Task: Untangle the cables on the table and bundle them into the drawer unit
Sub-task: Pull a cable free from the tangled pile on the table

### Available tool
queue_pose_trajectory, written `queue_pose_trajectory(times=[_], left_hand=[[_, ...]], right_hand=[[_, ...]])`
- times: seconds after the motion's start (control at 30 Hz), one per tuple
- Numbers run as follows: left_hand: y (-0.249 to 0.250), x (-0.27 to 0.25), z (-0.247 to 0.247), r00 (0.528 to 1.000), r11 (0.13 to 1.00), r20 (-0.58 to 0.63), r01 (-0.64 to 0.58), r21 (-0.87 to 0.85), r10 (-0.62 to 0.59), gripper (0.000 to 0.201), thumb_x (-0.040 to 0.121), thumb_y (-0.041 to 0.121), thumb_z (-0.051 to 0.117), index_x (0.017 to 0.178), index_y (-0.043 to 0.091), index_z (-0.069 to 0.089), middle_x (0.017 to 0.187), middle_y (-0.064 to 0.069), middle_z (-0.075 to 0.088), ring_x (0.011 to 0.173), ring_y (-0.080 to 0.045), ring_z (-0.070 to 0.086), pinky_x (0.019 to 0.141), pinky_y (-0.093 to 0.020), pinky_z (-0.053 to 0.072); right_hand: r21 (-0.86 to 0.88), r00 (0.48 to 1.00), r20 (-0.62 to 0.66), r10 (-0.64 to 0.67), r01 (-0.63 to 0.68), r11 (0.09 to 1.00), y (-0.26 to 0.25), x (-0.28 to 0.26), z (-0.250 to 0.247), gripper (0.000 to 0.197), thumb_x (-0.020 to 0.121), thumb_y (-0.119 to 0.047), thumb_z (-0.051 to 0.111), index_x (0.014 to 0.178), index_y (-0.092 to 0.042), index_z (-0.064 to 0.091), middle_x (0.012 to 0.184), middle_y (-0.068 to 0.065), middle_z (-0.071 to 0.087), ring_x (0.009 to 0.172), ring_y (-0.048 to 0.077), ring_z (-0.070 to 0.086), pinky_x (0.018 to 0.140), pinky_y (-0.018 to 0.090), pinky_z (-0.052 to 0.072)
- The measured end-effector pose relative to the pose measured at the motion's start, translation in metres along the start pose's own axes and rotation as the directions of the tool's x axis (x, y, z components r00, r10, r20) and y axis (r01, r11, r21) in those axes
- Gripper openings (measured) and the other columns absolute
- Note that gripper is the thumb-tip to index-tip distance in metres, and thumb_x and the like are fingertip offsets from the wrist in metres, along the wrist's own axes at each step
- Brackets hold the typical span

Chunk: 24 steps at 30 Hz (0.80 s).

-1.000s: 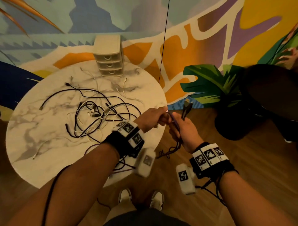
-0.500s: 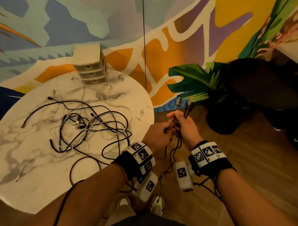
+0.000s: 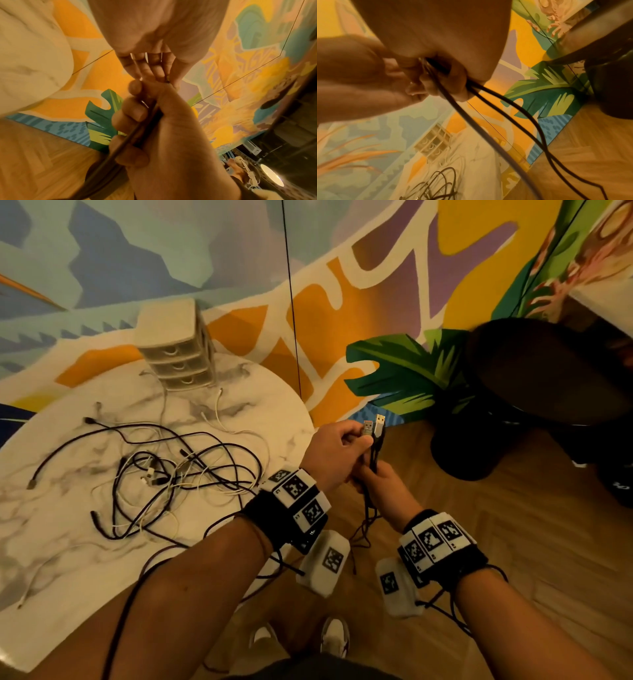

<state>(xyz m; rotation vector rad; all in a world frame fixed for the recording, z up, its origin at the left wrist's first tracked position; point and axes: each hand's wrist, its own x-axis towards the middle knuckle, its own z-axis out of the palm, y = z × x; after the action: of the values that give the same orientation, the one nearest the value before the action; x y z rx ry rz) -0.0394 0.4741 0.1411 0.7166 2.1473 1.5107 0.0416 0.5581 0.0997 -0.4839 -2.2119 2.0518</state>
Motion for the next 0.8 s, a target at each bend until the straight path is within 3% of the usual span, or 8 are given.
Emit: queue_pose_trajectory(times=[0.23, 0.3, 0.37, 0.43, 0.5, 0.57, 0.67, 0.8], left_hand=[[0.008, 0.003, 0.011, 0.996, 0.998, -0.051, -0.066, 0.014, 0.066, 0.010, 0.089, 0.014, 0.060, 0.082, 0.019, 0.065, 0.064, 0.013, 0.058, 0.055, -0.002, 0.054, 0.048, -0.016, 0.037], [0.008, 0.005, 0.012, 0.995, 0.997, -0.067, -0.076, 0.027, 0.078, 0.008, 0.089, 0.016, 0.060, 0.088, 0.017, 0.068, 0.070, 0.010, 0.062, 0.063, -0.006, 0.058, 0.056, -0.021, 0.044], [0.008, 0.006, 0.013, 0.987, 0.993, -0.117, -0.107, 0.051, 0.113, 0.011, 0.088, 0.018, 0.060, 0.096, 0.017, 0.068, 0.084, 0.006, 0.064, 0.079, -0.009, 0.061, 0.071, -0.024, 0.050], [0.003, 0.007, 0.015, 0.985, 0.997, -0.155, -0.081, 0.004, 0.081, 0.022, 0.088, 0.026, 0.061, 0.109, 0.020, 0.063, 0.100, 0.003, 0.062, 0.091, -0.010, 0.059, 0.080, -0.025, 0.051], [-0.005, 0.007, 0.019, 0.997, 0.997, -0.010, 0.075, -0.017, -0.075, 0.035, 0.086, 0.039, 0.063, 0.115, 0.019, 0.058, 0.106, 0.001, 0.059, 0.095, -0.012, 0.057, 0.080, -0.024, 0.050], [-0.012, 0.006, 0.025, 0.969, 0.976, 0.148, 0.180, 0.121, -0.197, 0.039, 0.085, 0.047, 0.060, 0.105, 0.013, 0.064, 0.099, -0.002, 0.063, 0.090, -0.016, 0.060, 0.073, -0.021, 0.047], [-0.013, 0.013, 0.032, 0.993, 0.954, 0.034, 0.098, 0.284, -0.112, 0.041, 0.093, 0.042, 0.050, 0.081, 0.007, 0.066, 0.078, -0.006, 0.066, 0.074, -0.020, 0.063, 0.074, -0.031, 0.051], [0.025, 0.018, 0.035, 0.996, 0.967, 0.043, 0.088, -0.237, -0.080, 0.049, 0.099, 0.022, 0.040, 0.053, 0.008, 0.048, 0.047, 0.002, 0.049, 0.049, -0.020, 0.050, 0.057, -0.026, 0.046]], right_hand=[[0.003, 0.999, -0.042, -0.011, 0.011, 1.000, -0.001, 0.006, 0.000, 0.033, 0.100, -0.007, 0.037, 0.073, -0.018, 0.052, 0.049, -0.015, 0.054, 0.045, -0.004, 0.044, 0.050, 0.010, 0.035], [-0.017, 0.999, -0.051, -0.007, 0.006, 1.000, 0.002, 0.008, 0.000, 0.032, 0.101, -0.012, 0.038, 0.073, -0.011, 0.054, 0.057, -0.005, 0.056, 0.049, 0.001, 0.049, 0.055, 0.020, 0.042], [-0.022, 0.998, -0.057, -0.002, 0.000, 1.000, 0.008, 0.012, -0.002, 0.031, 0.100, -0.021, 0.040, 0.079, -0.004, 0.057, 0.070, 0.019, 0.058, 0.061, 0.024, 0.055, 0.064, 0.044, 0.047], [-0.052, 0.998, -0.063, -0.006, 0.003, 0.999, 0.013, 0.014, -0.005, 0.029, 0.099, -0.025, 0.042, 0.078, -0.013, 0.058, 0.068, 0.013, 0.056, 0.059, 0.020, 0.051, 0.061, 0.045, 0.043], [-0.137, 0.999, -0.044, -0.022, 0.015, 0.990, 0.014, 0.014, -0.006, 0.018, 0.098, -0.023, 0.044, 0.087, -0.020, 0.058, 0.076, 0.004, 0.060, 0.062, 0.016, 0.057, 0.062, 0.039, 0.051], [-0.110, 1.000, -0.011, 0.001, -0.002, 0.994, 0.013, 0.014, -0.008, 0.016, 0.099, -0.008, 0.041, 0.106, -0.016, 0.053, 0.080, 0.001, 0.056, 0.061, 0.003, 0.058, 0.061, 0.017, 0.050], [-0.108, 0.997, -0.042, 0.061, -0.065, 0.992, 0.008, 0.017, -0.008, 0.024, 0.098, 0.002, 0.038, 0.120, 0.000, 0.049, 0.080, -0.008, 0.046, 0.061, -0.001, 0.050, 0.055, 0.010, 0.043], [-0.057, 0.986, -0.157, 0.055, -0.064, 0.996, 0.031, 0.017, -0.021, 0.035, 0.094, -0.002, 0.048, 0.067, -0.023, 0.049, 0.059, -0.014, 0.044, 0.041, -0.002, 0.044, 0.046, 0.015, 0.034]])
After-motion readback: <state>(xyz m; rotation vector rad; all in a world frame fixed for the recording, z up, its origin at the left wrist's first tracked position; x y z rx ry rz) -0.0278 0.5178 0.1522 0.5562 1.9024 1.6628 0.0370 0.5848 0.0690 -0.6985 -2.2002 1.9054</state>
